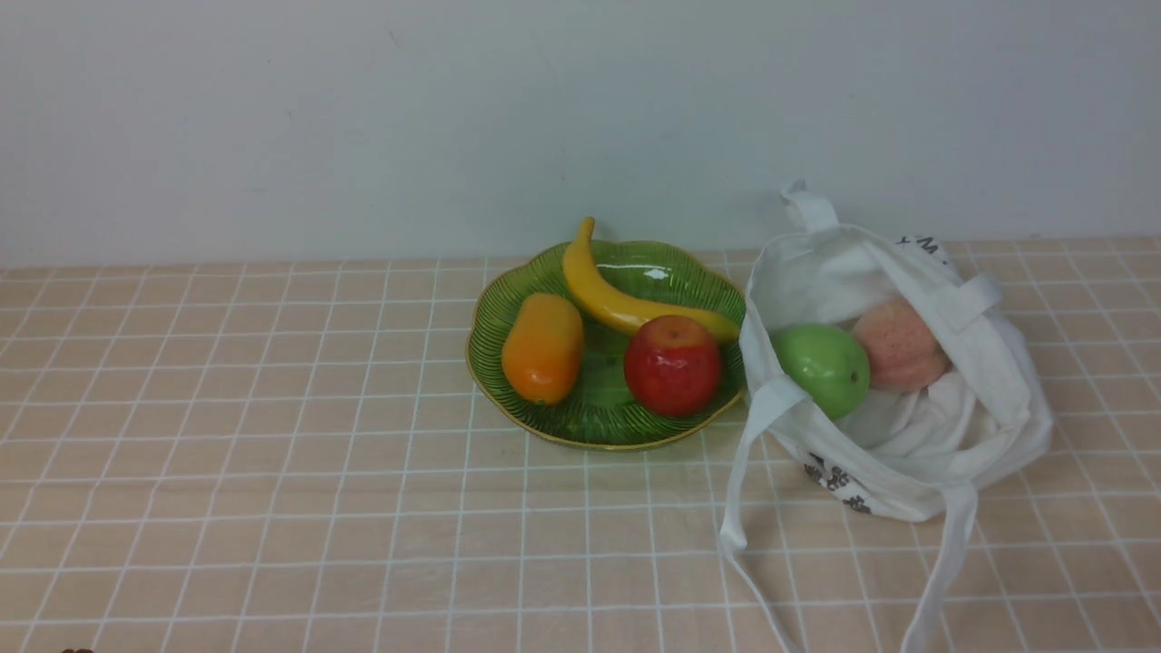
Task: Take the fruit out of the bag on the brown coffee tablecloth and place them on the plate.
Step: 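Reach into the cloth bag and grasp a fruit inside it with the right gripper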
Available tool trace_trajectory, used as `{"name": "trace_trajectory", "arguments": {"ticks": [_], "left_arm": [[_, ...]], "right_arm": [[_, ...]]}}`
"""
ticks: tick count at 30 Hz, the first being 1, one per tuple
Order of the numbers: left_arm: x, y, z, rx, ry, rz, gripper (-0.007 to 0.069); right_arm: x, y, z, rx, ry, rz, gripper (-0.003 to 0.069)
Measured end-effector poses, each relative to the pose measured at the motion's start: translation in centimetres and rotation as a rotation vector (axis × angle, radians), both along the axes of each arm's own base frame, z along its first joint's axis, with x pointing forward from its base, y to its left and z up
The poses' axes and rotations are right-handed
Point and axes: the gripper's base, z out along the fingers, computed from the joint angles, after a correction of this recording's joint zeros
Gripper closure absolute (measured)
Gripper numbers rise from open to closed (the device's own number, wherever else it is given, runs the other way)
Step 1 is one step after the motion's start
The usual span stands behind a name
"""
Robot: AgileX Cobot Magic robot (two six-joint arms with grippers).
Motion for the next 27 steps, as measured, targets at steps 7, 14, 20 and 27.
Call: {"name": "trace_trajectory", "arguments": {"ticks": [7, 14, 20, 27], "left_arm": [[0.0, 0.0, 0.0, 0.0, 0.0, 0.0, 0.0633], [0.0, 0.0, 0.0, 0.0, 0.0, 0.0, 0.0633], [0.0, 0.0, 0.0, 0.0, 0.0, 0.0, 0.0633], [0.0, 0.0, 0.0, 0.0, 0.0, 0.0, 0.0633]], "right_arm": [[0.0, 0.2, 0.4, 0.186, -0.022, -0.005, 0.0673], [-0.5, -0.1, 5.2, 0.015, -0.201, -0.008, 0.0673], [1.4, -0.3, 12.1, -0.315, -0.11, -0.006, 0.0673], [9.3, -0.4, 12.4, -0.445, 0.405, 0.074, 0.0667]]}}
